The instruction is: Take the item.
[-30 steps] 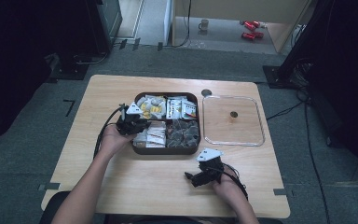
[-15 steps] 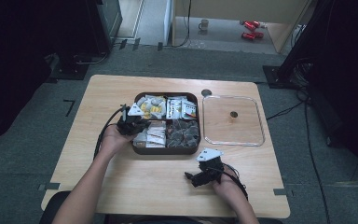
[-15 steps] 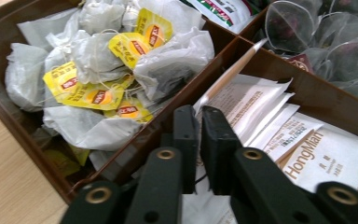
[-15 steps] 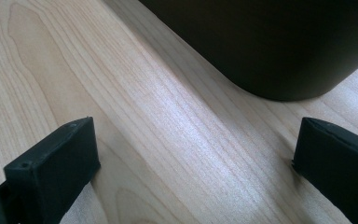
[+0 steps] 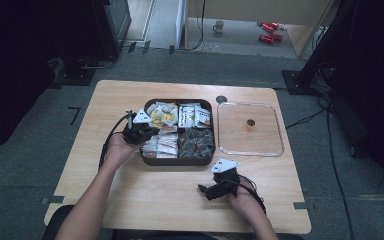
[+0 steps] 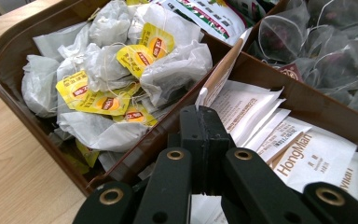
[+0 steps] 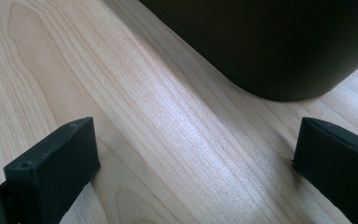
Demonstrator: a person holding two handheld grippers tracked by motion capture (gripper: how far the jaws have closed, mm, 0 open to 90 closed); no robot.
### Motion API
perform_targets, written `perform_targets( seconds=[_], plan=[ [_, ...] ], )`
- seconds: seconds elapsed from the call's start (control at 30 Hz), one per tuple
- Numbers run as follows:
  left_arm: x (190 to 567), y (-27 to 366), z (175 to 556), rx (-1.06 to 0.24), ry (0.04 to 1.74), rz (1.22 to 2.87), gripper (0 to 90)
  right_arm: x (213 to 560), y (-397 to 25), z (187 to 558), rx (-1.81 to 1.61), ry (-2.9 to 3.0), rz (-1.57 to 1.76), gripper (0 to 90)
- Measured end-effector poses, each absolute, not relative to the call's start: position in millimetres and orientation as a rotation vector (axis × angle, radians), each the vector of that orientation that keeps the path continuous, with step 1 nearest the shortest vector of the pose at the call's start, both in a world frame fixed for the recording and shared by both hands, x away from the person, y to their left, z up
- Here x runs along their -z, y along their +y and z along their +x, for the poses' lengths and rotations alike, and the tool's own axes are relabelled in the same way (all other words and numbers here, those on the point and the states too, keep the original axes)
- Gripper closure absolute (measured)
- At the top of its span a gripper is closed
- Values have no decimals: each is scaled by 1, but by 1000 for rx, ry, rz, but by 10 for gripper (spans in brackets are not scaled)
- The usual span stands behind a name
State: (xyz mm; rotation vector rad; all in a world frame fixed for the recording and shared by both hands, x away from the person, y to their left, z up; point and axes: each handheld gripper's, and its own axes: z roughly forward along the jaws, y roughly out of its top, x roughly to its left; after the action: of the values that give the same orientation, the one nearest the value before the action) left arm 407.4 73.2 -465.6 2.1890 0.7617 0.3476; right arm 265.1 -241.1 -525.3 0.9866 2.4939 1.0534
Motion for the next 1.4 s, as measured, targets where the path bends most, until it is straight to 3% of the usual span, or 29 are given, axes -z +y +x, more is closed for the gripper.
perform_targets(
  seconds=[1.4],
  plan=[
    [428, 122, 396, -274, 897, 2019, 900, 525, -241, 266, -1054, 2498, 982, 0]
  ],
)
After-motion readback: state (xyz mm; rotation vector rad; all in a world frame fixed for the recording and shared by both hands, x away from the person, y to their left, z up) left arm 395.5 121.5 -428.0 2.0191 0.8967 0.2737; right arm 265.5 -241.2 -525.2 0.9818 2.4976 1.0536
